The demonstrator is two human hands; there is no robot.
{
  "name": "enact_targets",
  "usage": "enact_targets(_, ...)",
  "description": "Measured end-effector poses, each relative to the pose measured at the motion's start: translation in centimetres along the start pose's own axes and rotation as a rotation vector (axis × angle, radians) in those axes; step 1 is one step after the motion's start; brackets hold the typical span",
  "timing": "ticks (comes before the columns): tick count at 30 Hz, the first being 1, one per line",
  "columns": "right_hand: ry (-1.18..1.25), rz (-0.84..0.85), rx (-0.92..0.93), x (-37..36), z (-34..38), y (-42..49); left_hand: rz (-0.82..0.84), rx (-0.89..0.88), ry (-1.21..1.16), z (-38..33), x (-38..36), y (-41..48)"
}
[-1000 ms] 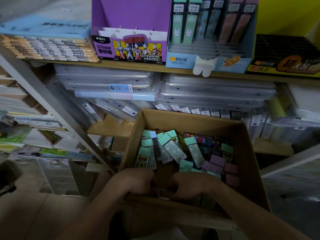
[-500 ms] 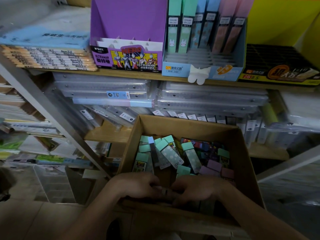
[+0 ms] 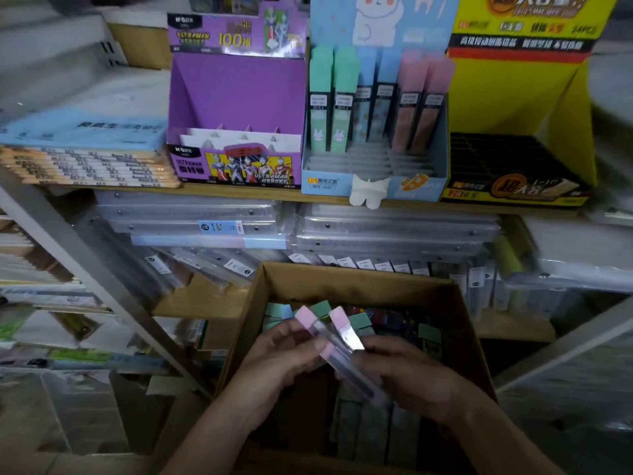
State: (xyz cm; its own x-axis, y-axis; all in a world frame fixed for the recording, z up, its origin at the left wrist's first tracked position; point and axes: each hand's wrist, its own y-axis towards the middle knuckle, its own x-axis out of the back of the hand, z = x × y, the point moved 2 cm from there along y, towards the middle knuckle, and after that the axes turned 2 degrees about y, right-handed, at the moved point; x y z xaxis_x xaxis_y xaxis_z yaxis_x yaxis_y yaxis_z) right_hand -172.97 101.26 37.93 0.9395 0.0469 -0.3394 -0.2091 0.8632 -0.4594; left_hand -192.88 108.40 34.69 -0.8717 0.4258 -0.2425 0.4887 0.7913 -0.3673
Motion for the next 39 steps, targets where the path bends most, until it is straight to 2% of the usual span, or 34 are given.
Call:
enact_targets(3, 0.064, -0.056, 0.101, -1.0, 0.8, -0.2, 0.049, -0.038, -0.166, -0.4, -2.6, -0.3)
enact_targets(5, 0.113, -0.070, 0.173, -2.1, 1.5, -0.4, 0.055, -0.085, -0.172, -0.9, -4.5, -0.8)
enact_targets(10, 0.137, -0.090, 0.326, -4.4, 4.0, -1.4, -0.048, -0.222, -0.164, -3.8, -7.3, -1.4)
enact_targets(14, 0.095, -0.147, 0.417, -5.0, 6.1, -2.5, -0.041, -0.312, -0.173, -6.4, -7.9, -1.5)
enact_targets(20, 0.187, -0.161, 0.484, -5.4, 8.1, -3.4, -0.006, -0.414, -0.157, -9.9, -8.7, -1.8)
enact_targets(23, 0.114, -0.230, 0.538, -5.2, 9.4, -3.9, -0.010, -0.441, -0.152, -11.3, -8.9, -1.8)
enact_targets(27, 0.039, -0.244, 0.601, -4.6, 11.5, -4.8, -0.052, -0.452, -0.135, -13.4, -8.6, -1.7)
enact_targets(35, -0.195, -0.277, 0.767, -3.6, 16.5, -6.7, -0.058, -0.593, -0.085, -17.8, -9.8, -1.8)
enact_targets(39, -0.300, -0.309, 0.908, -3.7, 18.7, -7.7, 0.012, -0.654, -0.054, -19.2, -10.4, -2.6)
